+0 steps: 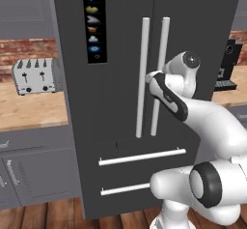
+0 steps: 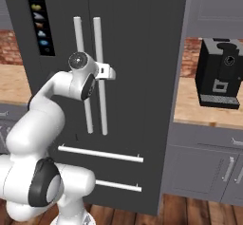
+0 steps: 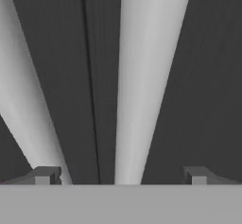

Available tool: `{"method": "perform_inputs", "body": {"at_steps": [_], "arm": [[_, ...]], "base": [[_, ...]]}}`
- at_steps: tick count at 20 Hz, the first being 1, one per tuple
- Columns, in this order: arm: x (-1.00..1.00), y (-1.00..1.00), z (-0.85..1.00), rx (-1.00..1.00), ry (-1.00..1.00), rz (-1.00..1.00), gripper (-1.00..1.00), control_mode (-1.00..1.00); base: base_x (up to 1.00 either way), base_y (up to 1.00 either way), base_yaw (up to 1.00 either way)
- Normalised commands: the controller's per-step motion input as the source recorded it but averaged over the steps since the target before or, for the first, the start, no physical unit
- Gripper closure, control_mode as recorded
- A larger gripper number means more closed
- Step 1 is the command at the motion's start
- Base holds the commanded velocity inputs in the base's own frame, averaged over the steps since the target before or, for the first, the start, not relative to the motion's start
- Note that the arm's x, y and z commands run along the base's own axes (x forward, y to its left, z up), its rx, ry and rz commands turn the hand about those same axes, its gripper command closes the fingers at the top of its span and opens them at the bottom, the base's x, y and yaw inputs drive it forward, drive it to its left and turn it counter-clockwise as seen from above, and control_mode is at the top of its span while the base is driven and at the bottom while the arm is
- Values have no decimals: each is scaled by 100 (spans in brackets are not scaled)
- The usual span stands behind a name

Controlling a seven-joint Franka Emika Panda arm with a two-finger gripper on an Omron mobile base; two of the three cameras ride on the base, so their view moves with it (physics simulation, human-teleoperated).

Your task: There is a bowl on the dining counter. Grab a lemon wedge from the fridge and place it in the bowl. Then get the liquor bottle and glass cup from the cabinet and place them next to the bowl.

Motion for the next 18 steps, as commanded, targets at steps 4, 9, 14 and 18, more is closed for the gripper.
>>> {"method": "perform_inputs", "body": {"at_steps": [4,9,14,18], "arm": [[40,0,-3,0,0,0,-100,-100],[43,0,-4,0,0,0,-100,-100],[45,0,-3,0,0,0,-100,-100],[47,0,-3,0,0,0,100,-100]], "base": [[0,0,0],[0,0,0],[0,0,0],[0,0,0]]}}
